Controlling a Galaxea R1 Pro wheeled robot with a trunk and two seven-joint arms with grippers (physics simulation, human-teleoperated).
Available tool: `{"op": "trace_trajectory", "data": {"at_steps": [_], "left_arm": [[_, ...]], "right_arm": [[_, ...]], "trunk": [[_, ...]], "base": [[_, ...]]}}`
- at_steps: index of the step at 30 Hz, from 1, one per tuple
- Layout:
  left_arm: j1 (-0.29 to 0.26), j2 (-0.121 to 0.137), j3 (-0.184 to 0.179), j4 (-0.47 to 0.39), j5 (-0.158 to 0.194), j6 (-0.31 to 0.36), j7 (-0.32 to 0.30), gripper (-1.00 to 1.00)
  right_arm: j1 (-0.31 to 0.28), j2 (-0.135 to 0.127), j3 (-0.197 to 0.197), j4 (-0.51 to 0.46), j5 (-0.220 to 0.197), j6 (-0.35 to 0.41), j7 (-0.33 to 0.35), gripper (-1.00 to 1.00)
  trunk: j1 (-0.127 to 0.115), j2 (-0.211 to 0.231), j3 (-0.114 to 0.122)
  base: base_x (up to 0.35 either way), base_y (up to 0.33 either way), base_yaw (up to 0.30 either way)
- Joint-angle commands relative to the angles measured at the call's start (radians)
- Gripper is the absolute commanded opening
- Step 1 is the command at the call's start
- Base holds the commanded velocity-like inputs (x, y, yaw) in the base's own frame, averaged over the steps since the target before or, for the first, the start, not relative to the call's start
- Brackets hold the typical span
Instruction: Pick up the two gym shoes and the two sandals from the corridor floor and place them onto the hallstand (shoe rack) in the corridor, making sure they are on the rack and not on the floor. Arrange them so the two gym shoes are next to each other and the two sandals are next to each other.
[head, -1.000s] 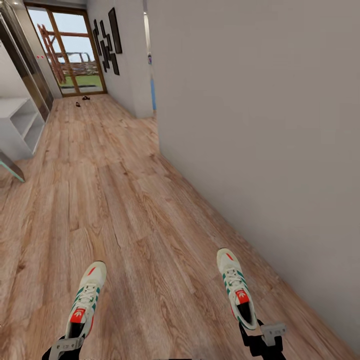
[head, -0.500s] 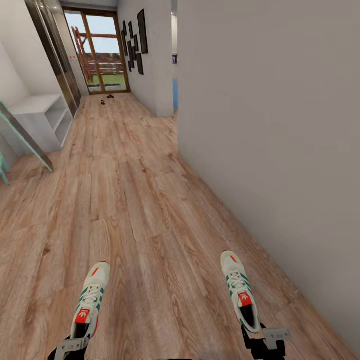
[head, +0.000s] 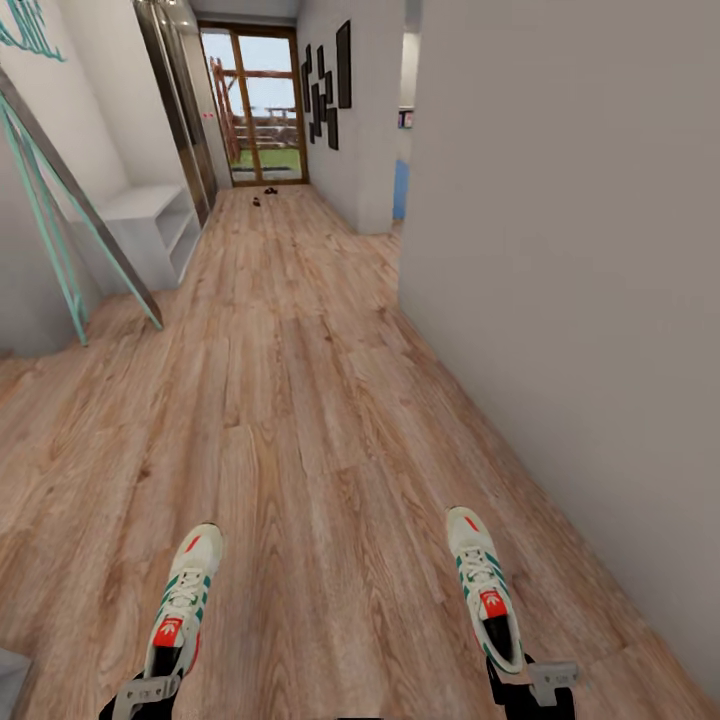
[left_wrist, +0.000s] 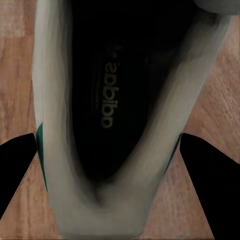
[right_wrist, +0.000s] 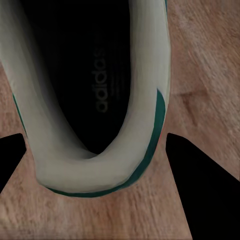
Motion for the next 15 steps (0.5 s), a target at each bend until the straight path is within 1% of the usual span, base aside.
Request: {"op": "trace_trajectory", "data": {"at_steps": [1,7,9,14,15], "left_arm": [[-0.001,-0.001,0.009,0.001,-0.009,-0.004,-0.003,-1.0],[-0.001,-0.001,0.009,0.001,-0.008,-0.004,0.0,-1.0],[-0.001,-0.001,0.009,0.001,-0.007,-0.003,0.001,-1.0],[-0.001,-0.001,0.009,0.002,-0.007,-0.003,0.001,-1.0],[-0.001,-0.001,0.009,0.012,-0.007,-0.004,0.001,-1.0]], "right_arm": [[-0.001,0.001,-0.006,0.0,0.003,-0.004,0.008,-1.0],[-0.001,-0.001,-0.006,0.0,0.003,-0.004,0.009,-1.0],[-0.001,-0.001,-0.006,0.0,0.004,-0.004,0.009,-1.0],[-0.001,-0.001,-0.006,0.0,0.004,-0.004,0.009,-1.0],[-0.001,-0.001,-0.006,0.001,0.004,-0.004,0.009,-1.0]], "trunk": [[0.0,0.0,0.0],[0.0,0.0,0.002],[0.0,0.0,0.003],[0.0,0.0,0.006],[0.0,0.0,0.006]], "base": [[0.0,0.0,0.278],[0.001,0.0,0.278],[0.083,0.0,0.278],[0.288,0.0,0.278],[0.326,-0.022,0.278]]}}
